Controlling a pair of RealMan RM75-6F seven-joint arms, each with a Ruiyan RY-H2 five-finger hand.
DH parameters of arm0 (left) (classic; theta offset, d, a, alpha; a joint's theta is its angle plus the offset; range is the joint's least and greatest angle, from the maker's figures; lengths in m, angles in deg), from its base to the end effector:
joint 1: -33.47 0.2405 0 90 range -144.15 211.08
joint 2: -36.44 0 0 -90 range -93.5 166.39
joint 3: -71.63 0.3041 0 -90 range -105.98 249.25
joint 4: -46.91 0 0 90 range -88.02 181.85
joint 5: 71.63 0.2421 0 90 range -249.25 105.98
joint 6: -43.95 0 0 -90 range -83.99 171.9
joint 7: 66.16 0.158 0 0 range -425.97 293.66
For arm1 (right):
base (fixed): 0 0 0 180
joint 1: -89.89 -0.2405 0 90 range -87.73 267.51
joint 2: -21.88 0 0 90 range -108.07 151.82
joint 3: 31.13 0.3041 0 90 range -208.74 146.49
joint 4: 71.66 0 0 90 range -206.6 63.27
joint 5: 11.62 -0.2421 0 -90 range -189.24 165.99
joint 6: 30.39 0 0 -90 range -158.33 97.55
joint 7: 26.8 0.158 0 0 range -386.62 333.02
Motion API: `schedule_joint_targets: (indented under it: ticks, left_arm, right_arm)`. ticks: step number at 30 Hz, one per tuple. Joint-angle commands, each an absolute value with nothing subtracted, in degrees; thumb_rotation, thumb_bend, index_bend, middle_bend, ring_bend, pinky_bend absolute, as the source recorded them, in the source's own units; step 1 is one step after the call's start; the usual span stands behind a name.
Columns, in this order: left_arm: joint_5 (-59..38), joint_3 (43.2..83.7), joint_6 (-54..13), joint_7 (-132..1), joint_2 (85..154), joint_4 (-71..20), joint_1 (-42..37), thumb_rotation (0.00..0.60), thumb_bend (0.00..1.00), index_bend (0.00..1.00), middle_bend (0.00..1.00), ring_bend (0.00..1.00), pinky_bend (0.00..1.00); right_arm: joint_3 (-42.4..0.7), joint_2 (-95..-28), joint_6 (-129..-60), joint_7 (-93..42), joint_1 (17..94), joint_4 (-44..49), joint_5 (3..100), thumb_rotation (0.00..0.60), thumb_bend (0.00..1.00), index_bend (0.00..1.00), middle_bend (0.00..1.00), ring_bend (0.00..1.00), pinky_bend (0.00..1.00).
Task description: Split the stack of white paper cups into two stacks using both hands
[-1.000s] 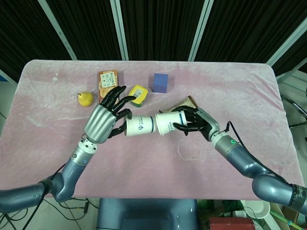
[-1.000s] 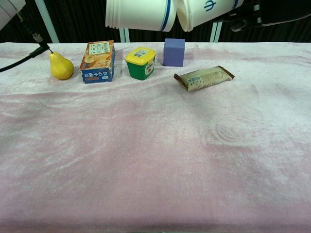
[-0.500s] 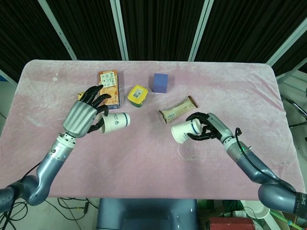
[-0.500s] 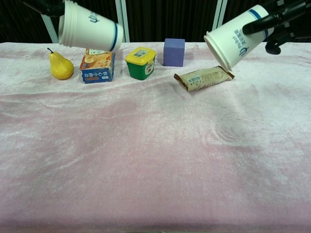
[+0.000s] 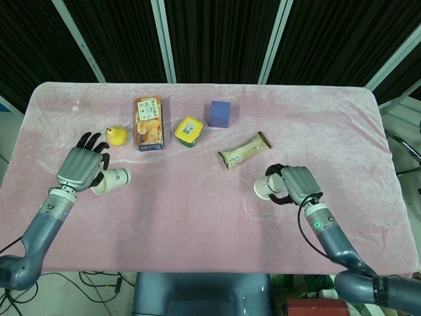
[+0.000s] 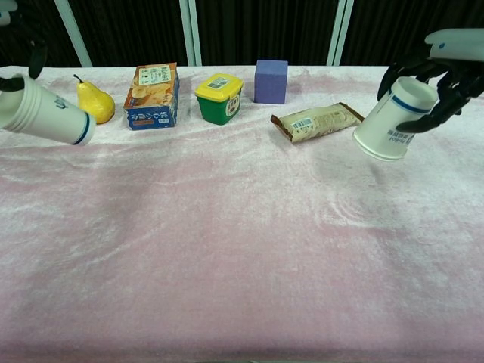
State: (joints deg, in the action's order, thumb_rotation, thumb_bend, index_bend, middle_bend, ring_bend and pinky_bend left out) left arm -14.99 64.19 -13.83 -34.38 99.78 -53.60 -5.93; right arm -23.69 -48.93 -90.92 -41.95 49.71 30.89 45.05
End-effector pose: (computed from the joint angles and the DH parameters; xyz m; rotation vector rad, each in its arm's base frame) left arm -0.2310 0.3890 0.0994 -1.7806 -0.7171 -0.6209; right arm -0.1996 -0.3734 0.0482 1.7183 -1.0919 0.9289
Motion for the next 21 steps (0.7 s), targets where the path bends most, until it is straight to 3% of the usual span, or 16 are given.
schedule_joint_targets:
  ticks: [1,11,21]
  left_arm:
    - [-17.3,66.2,-12.3,-32.4,100.9,-51.0,-6.0,0.600,0.63,0.57,0.22,0.00,0.04]
    - [-20.0,67.3,-9.8,-34.4,105.7,-43.7,-6.1,0.600,0.63,0.56,0.21,0.00,0.03]
    - [-22.1,67.4,-8.7,-34.7,107.3,-41.9,-6.9,0.600,0.58,0.50,0.19,0.00,0.02]
  right_arm:
    - [-26.9,-54.5,-94.8,-47.0,51.0,28.1,47.8,0.600,0.66,0.86,0.64,0.73,0.70]
    - [-26.6,-55.8,-91.6,-46.3,51.3,26.9,47.5,0.600,0.65,0.86,0.63,0.73,0.69]
    - [-27.0,-58.8,-93.1,-48.2,52.0,23.0,51.3,0.600,0.65,0.86,0.63,0.73,0.69]
